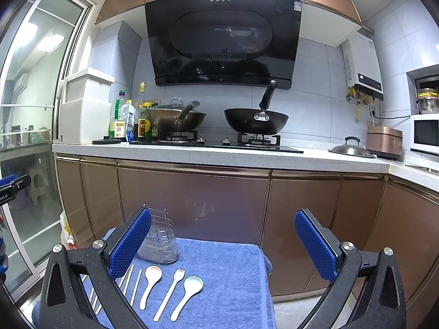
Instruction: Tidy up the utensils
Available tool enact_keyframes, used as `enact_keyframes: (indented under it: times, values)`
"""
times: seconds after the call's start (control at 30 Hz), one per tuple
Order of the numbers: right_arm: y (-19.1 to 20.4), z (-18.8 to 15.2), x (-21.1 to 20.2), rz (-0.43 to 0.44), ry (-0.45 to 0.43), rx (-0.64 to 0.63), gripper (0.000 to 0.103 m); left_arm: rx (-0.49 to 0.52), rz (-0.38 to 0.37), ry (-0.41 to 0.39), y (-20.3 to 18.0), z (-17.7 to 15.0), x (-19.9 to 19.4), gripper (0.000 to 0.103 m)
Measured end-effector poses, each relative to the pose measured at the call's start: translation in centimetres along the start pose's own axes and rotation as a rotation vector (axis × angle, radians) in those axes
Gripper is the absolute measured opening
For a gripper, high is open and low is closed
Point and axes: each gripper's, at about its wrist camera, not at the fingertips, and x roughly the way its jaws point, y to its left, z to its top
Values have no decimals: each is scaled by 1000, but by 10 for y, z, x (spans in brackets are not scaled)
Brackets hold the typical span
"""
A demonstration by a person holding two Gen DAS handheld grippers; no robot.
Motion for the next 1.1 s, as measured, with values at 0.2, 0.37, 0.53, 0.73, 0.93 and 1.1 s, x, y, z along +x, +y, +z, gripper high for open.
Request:
enact_keyframes:
  times: [0.2, 0.37, 0.53, 0.73, 0.93, 1.1]
  values:
    - [0, -1, 3, 0, -4, 2, 103, -4, 1, 18, 1, 0, 8, 78]
    - [-1, 0, 8, 1, -14, 7, 103, -5, -1, 48, 5, -3, 17, 78]
    - [0, -6, 21, 9, 4, 5, 103, 7, -3, 123, 8, -15, 40, 78]
    - [0, -18, 45, 24, 64, 5, 103, 2, -10, 282, 17, -41, 77, 78]
    - [3, -34, 72, 50, 138, -3, 102, -70, -92, 507, 25, -78, 120, 77]
    - [9, -55, 105, 109, 255, -34, 96, -118, -166, 687, 21, -108, 157, 76]
